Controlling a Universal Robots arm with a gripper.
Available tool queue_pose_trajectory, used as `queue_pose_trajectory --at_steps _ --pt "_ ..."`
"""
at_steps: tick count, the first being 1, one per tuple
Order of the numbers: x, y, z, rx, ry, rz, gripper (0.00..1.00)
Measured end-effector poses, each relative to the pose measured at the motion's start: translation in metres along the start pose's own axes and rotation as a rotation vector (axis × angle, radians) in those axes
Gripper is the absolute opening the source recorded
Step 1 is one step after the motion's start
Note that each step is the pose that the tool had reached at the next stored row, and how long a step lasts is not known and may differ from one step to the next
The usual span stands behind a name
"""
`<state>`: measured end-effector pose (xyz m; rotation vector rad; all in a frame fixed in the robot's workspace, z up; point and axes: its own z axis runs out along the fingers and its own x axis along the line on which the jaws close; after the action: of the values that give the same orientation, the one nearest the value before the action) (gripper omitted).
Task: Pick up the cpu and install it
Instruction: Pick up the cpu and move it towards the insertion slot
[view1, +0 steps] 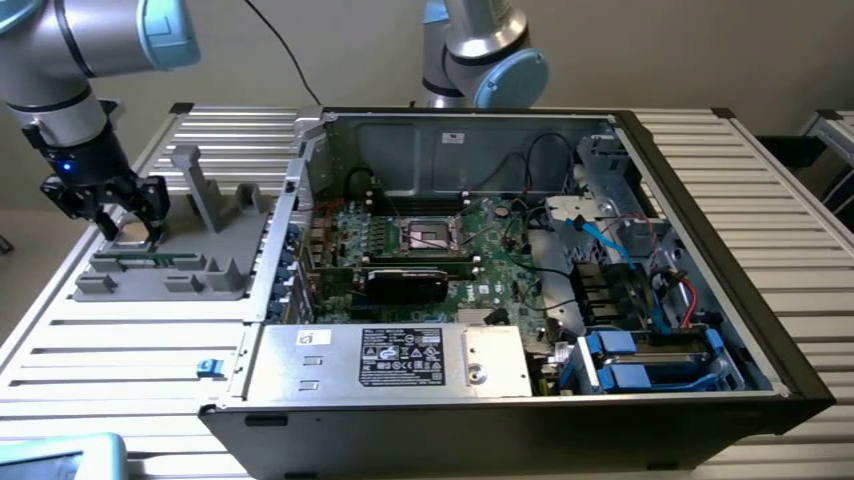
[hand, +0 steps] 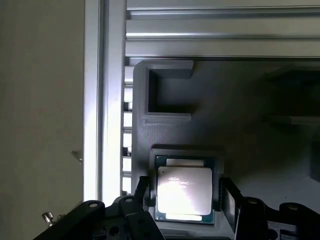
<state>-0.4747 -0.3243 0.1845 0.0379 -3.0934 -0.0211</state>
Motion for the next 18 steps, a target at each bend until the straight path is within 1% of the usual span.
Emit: queue_pose_trajectory --at_steps 6,13,16,18 --pt "-0.0001 0.0 0.0006 -0.0011 0.0045 0.0 0.66" --pt "-0.0005 0.0 0.0009 -0.0013 0.0065 0.0 0.66" --pt "-0.001 -0.0001 0.0007 -0.0013 0.0085 0.0 0.66" --pt "-0.0014 -0.0001 0.0004 -0.0013 0.0109 0.0 0.66"
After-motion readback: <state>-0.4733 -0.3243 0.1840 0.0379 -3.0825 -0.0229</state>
